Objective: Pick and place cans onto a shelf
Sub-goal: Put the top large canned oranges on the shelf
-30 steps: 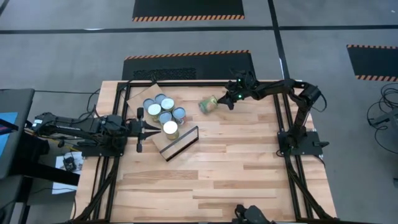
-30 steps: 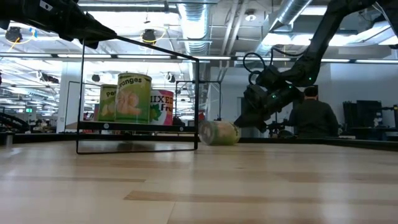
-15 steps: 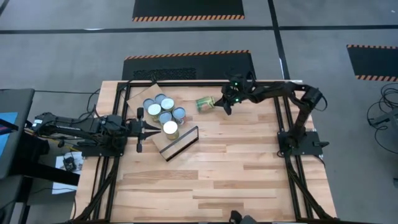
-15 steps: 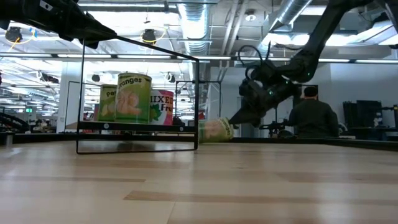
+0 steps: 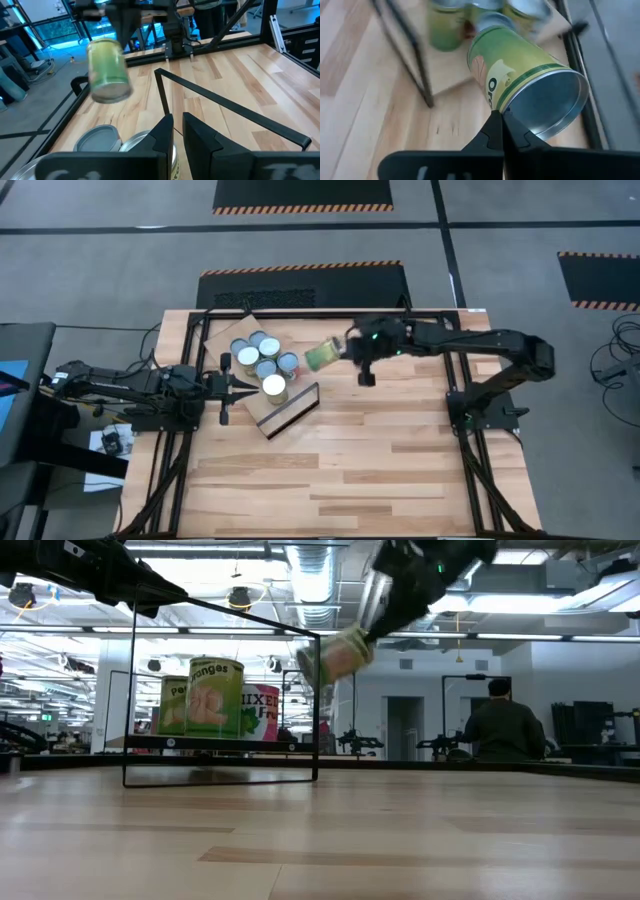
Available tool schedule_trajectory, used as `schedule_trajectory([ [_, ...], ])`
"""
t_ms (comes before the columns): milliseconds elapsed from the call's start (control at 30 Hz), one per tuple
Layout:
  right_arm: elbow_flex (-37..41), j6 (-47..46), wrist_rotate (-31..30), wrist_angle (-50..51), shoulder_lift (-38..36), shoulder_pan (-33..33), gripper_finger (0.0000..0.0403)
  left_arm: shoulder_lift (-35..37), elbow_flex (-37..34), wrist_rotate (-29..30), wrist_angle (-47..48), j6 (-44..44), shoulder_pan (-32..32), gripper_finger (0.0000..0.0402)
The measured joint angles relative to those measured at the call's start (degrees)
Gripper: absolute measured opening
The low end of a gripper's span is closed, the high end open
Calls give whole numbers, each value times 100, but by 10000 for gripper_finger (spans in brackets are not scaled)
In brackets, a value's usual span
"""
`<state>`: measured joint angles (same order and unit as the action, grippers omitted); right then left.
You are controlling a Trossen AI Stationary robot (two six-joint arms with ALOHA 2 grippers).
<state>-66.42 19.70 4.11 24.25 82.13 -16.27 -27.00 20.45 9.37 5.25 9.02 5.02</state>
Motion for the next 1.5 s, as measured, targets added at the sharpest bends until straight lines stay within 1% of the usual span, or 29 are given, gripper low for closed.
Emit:
schedule_trajectory([
  [100, -592, 657, -551, 460, 407, 441, 3, 0, 0, 2, -9, 15, 0, 31],
  [200, -1171, 1344, -1180, 892, 909, 711, 3, 0, 0, 2, -11, 15, -2, 31],
  [233, -1351, 1547, -1301, 1010, 1070, 764, 3, 0, 0, 2, -9, 17, 0, 31],
  [367, -1982, 2128, -1382, 1445, 1625, 891, 3, 0, 0, 2, -4, 14, 0, 31],
  [533, -2517, 2646, -1458, 1923, 2044, 1002, 3, 0, 0, 2, -2, 13, 0, 31],
  [600, -2637, 2725, -1473, 2106, 2111, 1032, 3, 0, 0, 2, 2, 11, 0, 31],
  [667, -2712, 2821, -1471, 2081, 2137, 1050, 4, 0, 0, 2, 8, 11, -2, 31],
  [933, -2716, 3270, -1455, 2180, 2135, 1204, 4, 0, 0, 2, 10, 11, 0, 31],
  [1267, -2716, 4007, -1451, 1994, 2138, 1401, 4, 0, 0, 2, 5, 13, 0, 31],
  [1367, -2726, 4260, -1523, 1871, 2303, 1381, 4, 0, 0, 2, 4, 13, 0, 31],
  [1433, -2698, 4432, -1640, 1980, 2365, 1348, 4, -6, 0, 3, 3, 13, 0, 31],
  [1500, -2732, 4660, -1694, 1801, 2472, 1350, 4, -37, 0, 4, -6, 13, -1, 31],
])
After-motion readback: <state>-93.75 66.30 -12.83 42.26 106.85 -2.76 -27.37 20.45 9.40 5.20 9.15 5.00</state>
